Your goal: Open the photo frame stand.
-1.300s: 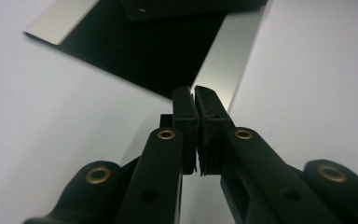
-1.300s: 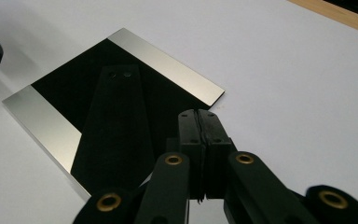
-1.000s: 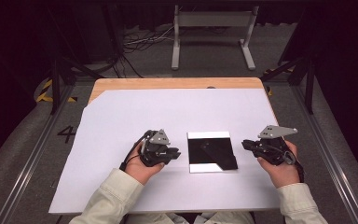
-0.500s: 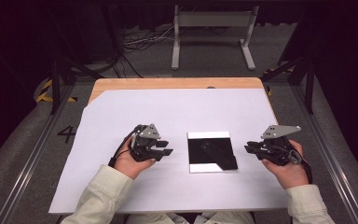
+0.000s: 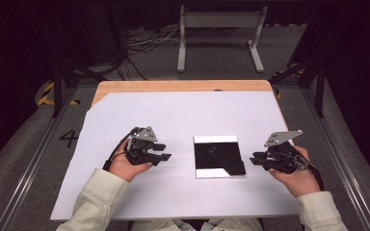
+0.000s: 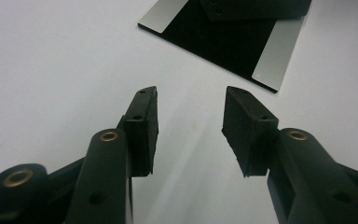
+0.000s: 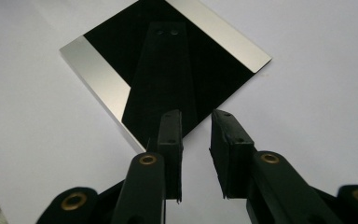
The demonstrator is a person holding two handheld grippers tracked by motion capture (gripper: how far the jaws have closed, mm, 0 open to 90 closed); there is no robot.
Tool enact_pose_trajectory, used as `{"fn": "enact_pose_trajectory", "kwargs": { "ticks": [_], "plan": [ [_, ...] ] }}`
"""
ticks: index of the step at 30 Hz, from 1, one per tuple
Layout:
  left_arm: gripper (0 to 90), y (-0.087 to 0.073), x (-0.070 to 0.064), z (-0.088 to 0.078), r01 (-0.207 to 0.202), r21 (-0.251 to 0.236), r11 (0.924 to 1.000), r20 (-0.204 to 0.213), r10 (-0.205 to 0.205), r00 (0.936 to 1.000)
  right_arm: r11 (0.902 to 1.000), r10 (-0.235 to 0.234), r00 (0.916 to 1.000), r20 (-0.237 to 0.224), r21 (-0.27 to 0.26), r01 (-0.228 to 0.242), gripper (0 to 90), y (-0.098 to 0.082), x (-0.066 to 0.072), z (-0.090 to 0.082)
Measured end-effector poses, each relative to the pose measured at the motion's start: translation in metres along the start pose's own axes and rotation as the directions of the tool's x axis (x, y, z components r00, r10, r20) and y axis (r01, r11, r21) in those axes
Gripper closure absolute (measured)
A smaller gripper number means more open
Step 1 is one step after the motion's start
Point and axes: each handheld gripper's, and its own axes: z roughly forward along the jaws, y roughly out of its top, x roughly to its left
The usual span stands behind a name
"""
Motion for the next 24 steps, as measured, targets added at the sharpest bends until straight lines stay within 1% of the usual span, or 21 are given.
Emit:
{"fn": "enact_pose_trajectory", "kwargs": {
  "ticks": [1, 4, 7, 15, 19, 24],
  "plan": [
    [56.1, 0.0, 0.0, 0.0, 0.0, 0.001, 1.0, 0.004, 0.0, 1.0, 0.9999, -0.006, 0.9999, -0.01, 0.01, 0.006, 72.3, 0.0, 0.001, 0.001],
    [55.9, -0.001, 0.001, -0.001, 0.005, -0.002, 1.0, 0.009, -0.005, 1.0, 0.9996, -0.015, 0.9998, -0.014, 0.024, 0.015, 71.3, 0.001, 0.003, 0.003],
    [55.4, -0.002, 0.003, -0.001, 0.001, 0.001, 1.0, 0.005, -0.001, 1.0, 0.9985, -0.024, 0.9994, -0.026, 0.05, 0.025, 70.6, 0.002, 0.005, 0.006],
    [53.9, -0.005, 0.006, -0.001, 0.016, 0.001, 0.9999, 0.005, -0.016, 0.9999, 0.9937, -0.028, 0.9984, -0.049, 0.107, 0.033, 70.0, 0.0, 0.006, 0.015],
    [53.8, -0.005, 0.007, 0.0, 0.013, 0.004, 0.9999, 0.006, -0.013, 0.9999, 0.9902, -0.03, 0.9976, -0.062, 0.135, 0.038, 69.7, -0.001, 0.007, 0.019],
    [53.7, -0.006, 0.007, 0.003, 0.011, 0.012, 0.9999, 0.005, -0.011, 0.9999, 0.9815, -0.029, 0.9966, -0.077, 0.186, 0.043, 69.6, -0.002, 0.009, 0.027]
  ]
}}
